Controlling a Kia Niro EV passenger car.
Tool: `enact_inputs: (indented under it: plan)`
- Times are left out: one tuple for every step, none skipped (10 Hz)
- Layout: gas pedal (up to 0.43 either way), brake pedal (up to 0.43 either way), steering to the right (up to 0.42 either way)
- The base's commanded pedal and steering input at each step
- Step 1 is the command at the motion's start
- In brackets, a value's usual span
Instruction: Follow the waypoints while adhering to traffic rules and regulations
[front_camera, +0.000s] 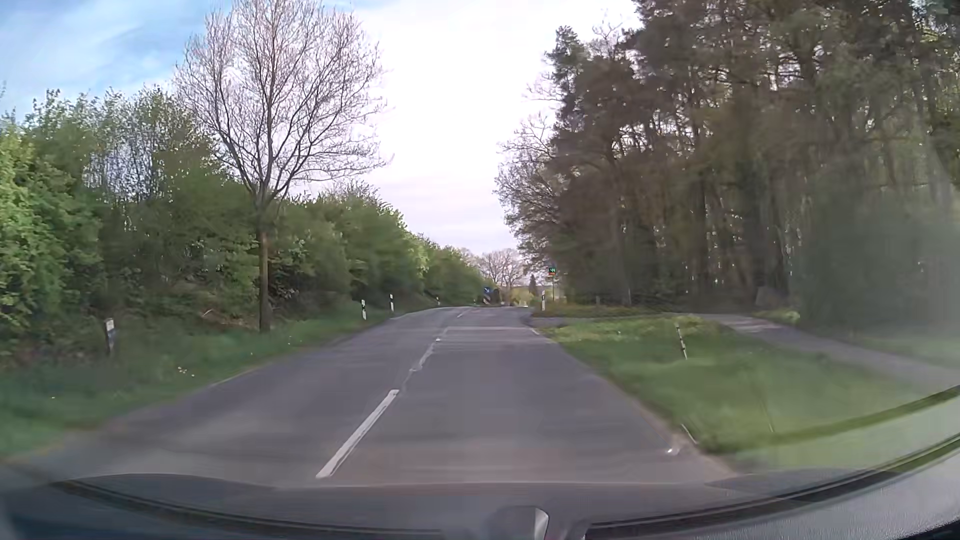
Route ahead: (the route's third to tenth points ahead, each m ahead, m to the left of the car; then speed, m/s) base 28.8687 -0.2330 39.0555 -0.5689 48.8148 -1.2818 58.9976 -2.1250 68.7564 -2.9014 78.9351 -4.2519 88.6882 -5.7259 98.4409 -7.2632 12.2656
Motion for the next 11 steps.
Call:
enact_inputs:
  plan:
    - [0.039, 0.000, -0.004]
    - [0.039, 0.000, -0.004]
    - [0.039, 0.000, -0.003]
    - [0.039, 0.000, -0.001]
    - [0.020, 0.000, 0.000]
    - [0.000, 0.000, 0.002]
    - [0.000, 0.000, 0.003]
    - [0.000, 0.000, 0.006]
    - [0.000, 0.000, 0.011]
    - [0.000, 0.000, 0.012]
    - [0.000, 0.006, 0.013]
